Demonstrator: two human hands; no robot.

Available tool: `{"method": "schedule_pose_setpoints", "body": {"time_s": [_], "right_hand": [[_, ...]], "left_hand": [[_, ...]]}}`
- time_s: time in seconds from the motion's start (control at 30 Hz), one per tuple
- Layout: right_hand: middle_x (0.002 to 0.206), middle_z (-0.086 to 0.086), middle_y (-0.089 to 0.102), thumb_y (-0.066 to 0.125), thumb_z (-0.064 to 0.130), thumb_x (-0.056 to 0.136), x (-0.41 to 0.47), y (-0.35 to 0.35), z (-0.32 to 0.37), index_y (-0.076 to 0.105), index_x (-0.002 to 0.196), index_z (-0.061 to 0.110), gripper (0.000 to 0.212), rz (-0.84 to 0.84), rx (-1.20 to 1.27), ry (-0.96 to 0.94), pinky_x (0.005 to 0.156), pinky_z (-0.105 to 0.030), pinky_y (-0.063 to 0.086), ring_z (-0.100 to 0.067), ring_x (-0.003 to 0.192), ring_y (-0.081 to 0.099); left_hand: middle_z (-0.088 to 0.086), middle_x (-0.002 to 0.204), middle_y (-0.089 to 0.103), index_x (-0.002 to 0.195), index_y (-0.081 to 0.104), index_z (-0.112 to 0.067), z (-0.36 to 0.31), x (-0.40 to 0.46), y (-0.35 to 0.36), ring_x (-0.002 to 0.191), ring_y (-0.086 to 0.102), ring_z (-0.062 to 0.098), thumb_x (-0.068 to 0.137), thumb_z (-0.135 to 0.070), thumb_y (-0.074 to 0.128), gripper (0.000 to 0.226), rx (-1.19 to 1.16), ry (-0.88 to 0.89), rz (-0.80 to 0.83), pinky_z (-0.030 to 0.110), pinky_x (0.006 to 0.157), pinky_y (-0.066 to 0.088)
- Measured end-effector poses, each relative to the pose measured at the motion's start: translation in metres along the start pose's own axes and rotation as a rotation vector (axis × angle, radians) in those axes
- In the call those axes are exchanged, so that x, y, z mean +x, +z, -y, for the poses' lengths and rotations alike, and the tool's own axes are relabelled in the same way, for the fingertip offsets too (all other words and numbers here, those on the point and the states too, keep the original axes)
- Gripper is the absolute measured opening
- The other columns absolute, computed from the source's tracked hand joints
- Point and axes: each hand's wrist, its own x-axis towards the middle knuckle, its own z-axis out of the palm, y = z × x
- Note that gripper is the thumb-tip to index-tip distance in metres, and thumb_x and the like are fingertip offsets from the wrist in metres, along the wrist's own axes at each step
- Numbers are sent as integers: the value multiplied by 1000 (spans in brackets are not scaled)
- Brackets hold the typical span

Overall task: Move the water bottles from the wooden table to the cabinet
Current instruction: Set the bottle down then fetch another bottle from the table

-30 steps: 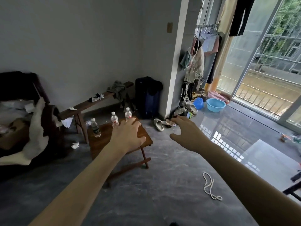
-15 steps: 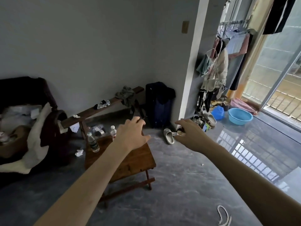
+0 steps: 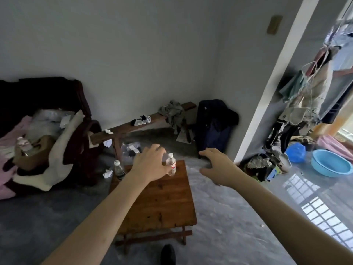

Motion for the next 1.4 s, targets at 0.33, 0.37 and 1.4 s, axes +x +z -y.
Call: {"method": "schedule_pose_setpoints", "body": {"time_s": [0.33,0.37,1.4], "right_hand": [[157,3,29,60,35,90,193,1,6,41,146,26,60,77,3,14,110,-29,31,-18,141,32],[157,3,30,59,36,90,207,8,3,42,145,27,58,100,3,21,110,-30,31,-19,140,33],[89,30,47,60,28,83,388,314,-194,46,105,46,32,438,247,202,61,-9,40,9,79,51]], "left_hand": [[-1,165,28,150,39,-29,55,158,6,149,32,24,93,-58,57,66,-88,-9,35,52,116,32],[-2,165,27,150,39,-29,59,171,10,150,31,24,93,-58,57,67,-105,-14,45,52,117,31],[-8,157,30,155,7,-34,84,335,361,143,37,13,68,-55,87,121,-520,-237,115,28,107,41]]}}
